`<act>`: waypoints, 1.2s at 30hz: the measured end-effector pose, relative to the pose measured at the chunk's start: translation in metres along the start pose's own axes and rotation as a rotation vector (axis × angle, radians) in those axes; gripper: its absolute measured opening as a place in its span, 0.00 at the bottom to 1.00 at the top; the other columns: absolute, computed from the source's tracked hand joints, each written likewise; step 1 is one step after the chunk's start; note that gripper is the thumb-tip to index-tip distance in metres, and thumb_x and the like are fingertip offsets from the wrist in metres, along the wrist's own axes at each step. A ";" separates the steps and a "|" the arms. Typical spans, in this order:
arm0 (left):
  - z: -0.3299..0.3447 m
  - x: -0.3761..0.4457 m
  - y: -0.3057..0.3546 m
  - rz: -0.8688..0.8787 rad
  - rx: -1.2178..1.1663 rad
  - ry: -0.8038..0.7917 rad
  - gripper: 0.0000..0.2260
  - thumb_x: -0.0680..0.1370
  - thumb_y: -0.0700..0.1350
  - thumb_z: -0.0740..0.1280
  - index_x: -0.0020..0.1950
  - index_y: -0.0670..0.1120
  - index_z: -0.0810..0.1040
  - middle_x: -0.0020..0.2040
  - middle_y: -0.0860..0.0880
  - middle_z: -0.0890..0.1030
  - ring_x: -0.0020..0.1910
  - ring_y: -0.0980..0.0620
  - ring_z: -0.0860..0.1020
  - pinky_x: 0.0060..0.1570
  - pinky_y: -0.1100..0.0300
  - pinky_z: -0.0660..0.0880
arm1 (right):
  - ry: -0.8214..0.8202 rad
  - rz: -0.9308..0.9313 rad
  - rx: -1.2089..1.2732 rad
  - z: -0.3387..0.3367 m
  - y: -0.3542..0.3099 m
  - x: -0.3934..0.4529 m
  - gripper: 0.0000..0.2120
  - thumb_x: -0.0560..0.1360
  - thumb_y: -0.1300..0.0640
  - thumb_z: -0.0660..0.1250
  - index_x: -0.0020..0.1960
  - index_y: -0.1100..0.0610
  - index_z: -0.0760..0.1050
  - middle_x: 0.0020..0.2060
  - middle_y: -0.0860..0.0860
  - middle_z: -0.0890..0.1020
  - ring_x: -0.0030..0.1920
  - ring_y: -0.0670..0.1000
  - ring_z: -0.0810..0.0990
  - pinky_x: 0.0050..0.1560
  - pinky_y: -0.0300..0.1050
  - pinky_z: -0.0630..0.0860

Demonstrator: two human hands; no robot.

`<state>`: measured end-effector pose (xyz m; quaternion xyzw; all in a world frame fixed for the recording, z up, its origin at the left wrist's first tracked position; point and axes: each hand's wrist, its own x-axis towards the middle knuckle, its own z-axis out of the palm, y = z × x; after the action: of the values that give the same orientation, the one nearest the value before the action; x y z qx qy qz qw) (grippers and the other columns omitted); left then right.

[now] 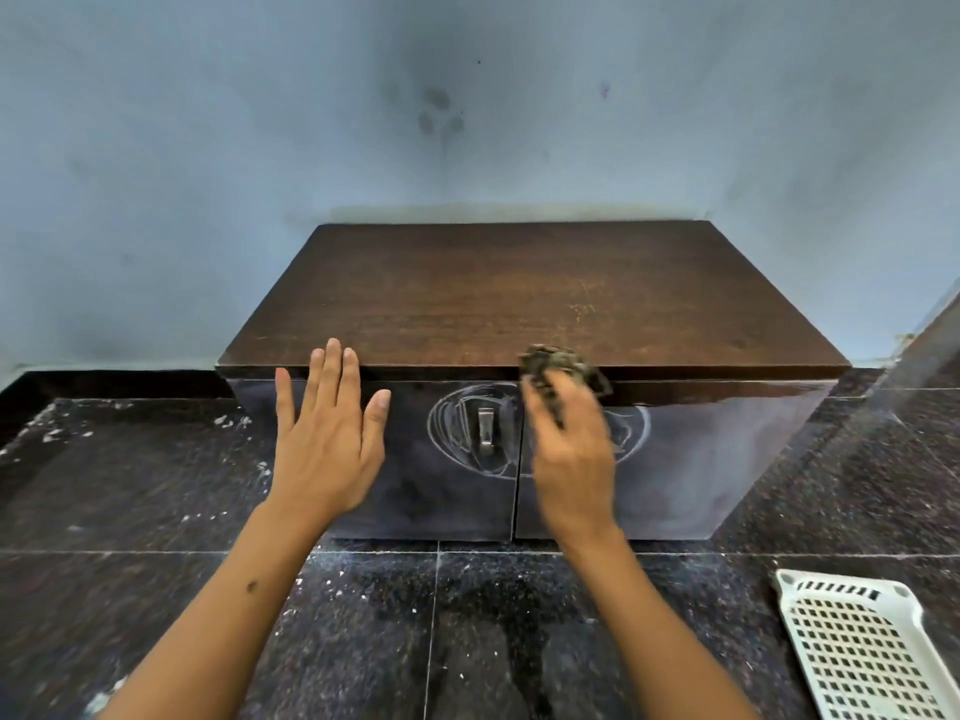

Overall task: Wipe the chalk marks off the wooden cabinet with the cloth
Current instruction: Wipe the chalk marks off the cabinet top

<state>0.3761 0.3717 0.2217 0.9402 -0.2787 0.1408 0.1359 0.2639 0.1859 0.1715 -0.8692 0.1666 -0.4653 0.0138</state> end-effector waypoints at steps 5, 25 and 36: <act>-0.004 -0.002 -0.018 -0.060 -0.024 -0.005 0.33 0.79 0.60 0.36 0.78 0.42 0.50 0.78 0.47 0.48 0.77 0.52 0.43 0.71 0.50 0.31 | 0.040 0.149 0.053 0.006 -0.020 -0.001 0.16 0.73 0.69 0.61 0.60 0.65 0.77 0.57 0.63 0.78 0.60 0.59 0.73 0.56 0.59 0.77; -0.008 -0.001 -0.044 -0.139 -0.244 -0.043 0.27 0.81 0.55 0.42 0.78 0.46 0.50 0.78 0.51 0.47 0.76 0.57 0.42 0.71 0.53 0.31 | -0.069 -0.209 0.143 0.042 -0.131 0.022 0.14 0.71 0.65 0.66 0.56 0.60 0.81 0.57 0.55 0.81 0.57 0.57 0.80 0.52 0.49 0.78; -0.011 -0.002 -0.057 -0.330 -0.580 0.002 0.26 0.82 0.55 0.42 0.78 0.45 0.44 0.78 0.51 0.44 0.76 0.58 0.41 0.71 0.55 0.31 | -0.011 -0.189 0.112 0.043 -0.117 0.018 0.14 0.73 0.66 0.63 0.55 0.62 0.81 0.56 0.57 0.81 0.56 0.60 0.80 0.54 0.53 0.78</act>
<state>0.4041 0.4222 0.2209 0.8946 -0.1511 0.0327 0.4193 0.3406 0.2857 0.1829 -0.8815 0.0575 -0.4682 0.0192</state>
